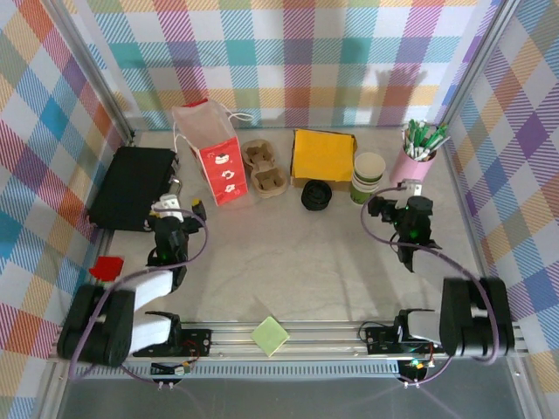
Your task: Pack the takeout coffee
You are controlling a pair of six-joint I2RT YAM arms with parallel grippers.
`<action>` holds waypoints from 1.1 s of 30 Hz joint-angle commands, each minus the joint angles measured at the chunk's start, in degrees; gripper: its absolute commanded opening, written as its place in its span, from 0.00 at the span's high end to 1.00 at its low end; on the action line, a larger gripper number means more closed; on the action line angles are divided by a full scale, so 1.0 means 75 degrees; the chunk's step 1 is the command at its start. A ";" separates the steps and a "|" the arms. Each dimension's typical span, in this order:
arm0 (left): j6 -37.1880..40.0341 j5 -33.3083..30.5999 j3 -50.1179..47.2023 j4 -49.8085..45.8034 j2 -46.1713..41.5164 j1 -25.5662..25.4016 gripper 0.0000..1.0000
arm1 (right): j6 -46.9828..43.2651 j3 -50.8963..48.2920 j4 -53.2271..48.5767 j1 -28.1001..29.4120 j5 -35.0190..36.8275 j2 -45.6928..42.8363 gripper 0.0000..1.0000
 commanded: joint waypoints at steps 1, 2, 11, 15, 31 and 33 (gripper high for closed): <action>-0.0894 -0.1251 0.0522 -0.2672 -0.1547 -0.0348 0.00 | 0.1509 0.0755 -0.2973 0.0022 0.0438 -0.1066 0.01; -0.1222 -0.1379 0.0706 -0.3359 -0.1973 -0.0406 0.00 | 0.1997 0.0962 -0.3613 0.0015 0.0493 -0.1353 0.01; -0.3418 0.0410 0.3545 -0.8836 -0.2800 -0.0614 0.00 | 0.3432 0.4752 -0.8645 0.0049 -0.0548 -0.0610 0.01; -0.3362 0.1790 0.4313 -0.9633 -0.2417 -0.0751 0.00 | 0.3586 0.6642 -1.0366 0.0321 -0.0138 0.0935 0.08; -0.2874 0.2757 0.5122 -1.0236 -0.1898 -0.1323 0.00 | 0.3306 0.9330 -1.1111 0.0716 0.0570 0.3901 0.38; -0.2845 0.2754 0.5122 -1.0242 -0.1917 -0.1335 0.00 | 0.3272 0.9447 -1.1095 0.0717 0.0622 0.4071 0.42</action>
